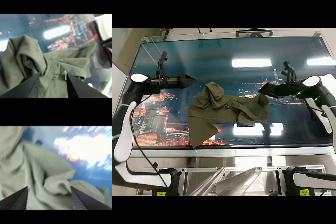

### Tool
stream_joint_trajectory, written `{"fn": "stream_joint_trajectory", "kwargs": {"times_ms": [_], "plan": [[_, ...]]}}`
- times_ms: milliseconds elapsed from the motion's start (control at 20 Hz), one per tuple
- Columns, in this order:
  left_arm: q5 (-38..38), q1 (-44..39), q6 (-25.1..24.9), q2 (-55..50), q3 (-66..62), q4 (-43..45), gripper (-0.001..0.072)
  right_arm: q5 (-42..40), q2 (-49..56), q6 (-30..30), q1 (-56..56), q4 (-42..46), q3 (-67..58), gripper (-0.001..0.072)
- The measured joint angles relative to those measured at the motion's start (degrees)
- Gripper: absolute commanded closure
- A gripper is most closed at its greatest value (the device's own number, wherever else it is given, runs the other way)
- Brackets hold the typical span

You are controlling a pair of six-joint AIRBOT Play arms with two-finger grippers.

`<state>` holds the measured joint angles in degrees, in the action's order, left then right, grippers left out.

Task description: Fold the shirts.

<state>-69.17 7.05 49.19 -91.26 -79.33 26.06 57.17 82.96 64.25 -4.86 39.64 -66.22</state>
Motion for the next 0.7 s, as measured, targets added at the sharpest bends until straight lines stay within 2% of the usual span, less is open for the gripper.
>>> {"fn": "stream_joint_trajectory", "kwargs": {"times_ms": [200,350,500,700], "plan": [[-10.62,5.66,8.50,-1.29,-5.33,7.32,0.0366,8.28,-0.31,-0.59,-5.55,0.76,-3.06,0.0138],[-15.19,8.22,12.87,2.99,1.29,13.29,0.0366,16.00,-2.27,-0.63,-7.63,1.40,0.76,0.0142],[-14.84,9.40,14.08,9.33,14.27,17.62,0.0365,18.84,-6.12,-0.74,-7.54,1.42,10.93,0.0142],[-9.16,9.92,13.99,15.65,30.12,22.08,0.0366,14.12,-10.01,-1.73,-4.20,1.29,23.39,0.0141]]}}
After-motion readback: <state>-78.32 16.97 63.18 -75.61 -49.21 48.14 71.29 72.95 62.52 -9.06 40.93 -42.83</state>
